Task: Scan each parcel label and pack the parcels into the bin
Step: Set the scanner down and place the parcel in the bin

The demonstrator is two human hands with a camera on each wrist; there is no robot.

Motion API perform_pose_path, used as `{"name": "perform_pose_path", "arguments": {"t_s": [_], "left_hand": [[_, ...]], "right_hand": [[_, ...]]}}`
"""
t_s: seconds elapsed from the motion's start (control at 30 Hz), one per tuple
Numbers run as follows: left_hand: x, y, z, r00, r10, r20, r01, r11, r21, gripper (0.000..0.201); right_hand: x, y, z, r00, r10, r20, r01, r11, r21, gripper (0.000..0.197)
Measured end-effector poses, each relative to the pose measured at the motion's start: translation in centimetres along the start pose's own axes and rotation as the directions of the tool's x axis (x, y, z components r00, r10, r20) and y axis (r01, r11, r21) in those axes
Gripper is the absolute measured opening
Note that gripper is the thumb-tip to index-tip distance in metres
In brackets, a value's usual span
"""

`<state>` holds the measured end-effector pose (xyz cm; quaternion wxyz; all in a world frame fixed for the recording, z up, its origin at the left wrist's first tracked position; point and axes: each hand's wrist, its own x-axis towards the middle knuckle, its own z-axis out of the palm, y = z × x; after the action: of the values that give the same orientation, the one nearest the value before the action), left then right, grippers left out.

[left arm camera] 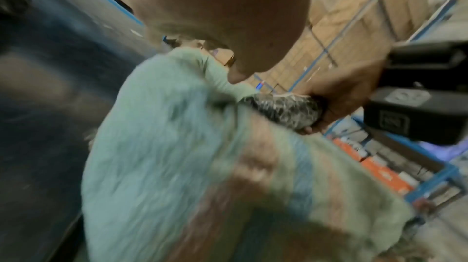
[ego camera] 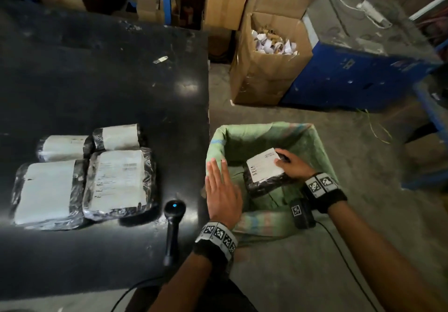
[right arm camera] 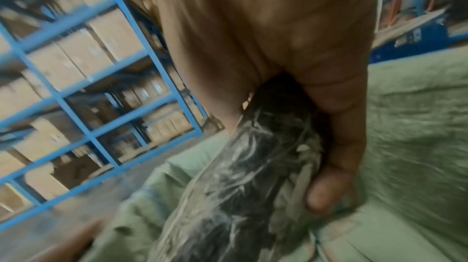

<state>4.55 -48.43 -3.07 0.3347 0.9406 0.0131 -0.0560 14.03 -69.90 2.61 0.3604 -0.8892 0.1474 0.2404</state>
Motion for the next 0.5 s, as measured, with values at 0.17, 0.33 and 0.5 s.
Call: {"name": "perform_pose_path", "arguments": {"t_s": [0.17, 0.33, 0.5], "left_hand": [[-0.2, -0.6, 3.1, 1.0, 0.03, -0.006, -0.03, 1.0, 0.002, 0.083], [-0.1, -0.5, 3.5, 1.0, 0.021, 0.0, -0.021, 0.999, 0.049, 0.079], [-0.2, -1.7, 3.3, 0.998, 0.063, 0.028, -0.064, 0.998, 0.023, 0.074]], "right_hand": [[9.4, 2.6, 2.5, 0.983, 0.116, 0.142, -0.101, 0.989, -0.107, 0.053], [14.6, 4.9, 9.1, 0.971, 0.102, 0.216, -0.102, 0.995, -0.011, 0.057], [16.5, 9.0, 15.1, 0.984, 0.088, 0.157, -0.098, 0.993, 0.059, 0.064]]}}
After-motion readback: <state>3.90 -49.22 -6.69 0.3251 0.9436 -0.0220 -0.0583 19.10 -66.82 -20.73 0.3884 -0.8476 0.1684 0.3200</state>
